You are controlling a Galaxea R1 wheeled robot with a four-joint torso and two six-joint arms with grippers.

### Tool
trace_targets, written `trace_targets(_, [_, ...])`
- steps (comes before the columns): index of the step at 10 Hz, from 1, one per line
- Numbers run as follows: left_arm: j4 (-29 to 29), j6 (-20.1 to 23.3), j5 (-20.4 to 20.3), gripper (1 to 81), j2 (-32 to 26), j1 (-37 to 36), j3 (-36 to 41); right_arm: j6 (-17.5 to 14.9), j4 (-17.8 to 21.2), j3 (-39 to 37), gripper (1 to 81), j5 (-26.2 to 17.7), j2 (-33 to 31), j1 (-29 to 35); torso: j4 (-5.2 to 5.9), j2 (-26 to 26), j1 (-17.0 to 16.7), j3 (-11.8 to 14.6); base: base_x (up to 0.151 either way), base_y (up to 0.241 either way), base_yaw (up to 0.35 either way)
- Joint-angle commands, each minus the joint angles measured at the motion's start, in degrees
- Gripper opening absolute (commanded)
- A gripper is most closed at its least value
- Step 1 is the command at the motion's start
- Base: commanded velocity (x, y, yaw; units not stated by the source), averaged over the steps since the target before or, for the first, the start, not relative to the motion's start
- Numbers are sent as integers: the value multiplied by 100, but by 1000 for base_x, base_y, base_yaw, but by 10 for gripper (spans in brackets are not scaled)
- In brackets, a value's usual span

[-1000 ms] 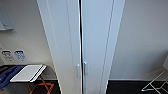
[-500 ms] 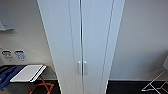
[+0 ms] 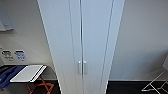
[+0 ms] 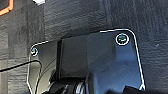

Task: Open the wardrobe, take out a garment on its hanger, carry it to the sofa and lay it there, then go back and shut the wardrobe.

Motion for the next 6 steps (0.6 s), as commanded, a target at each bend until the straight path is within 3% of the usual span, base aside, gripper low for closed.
trace_targets(1, [577, 53, -16, 811, 968, 435, -1067, -59, -603, -726, 811, -372, 833, -495, 0, 0, 0, 0, 0, 0, 0])
trace_targets(6, [552, 36, -359, 811, 1785, 673, -2228, -77, -814, -1262, 811, -337, 1149, -803, 0, -5, -6, 7, 0, 0, 0])
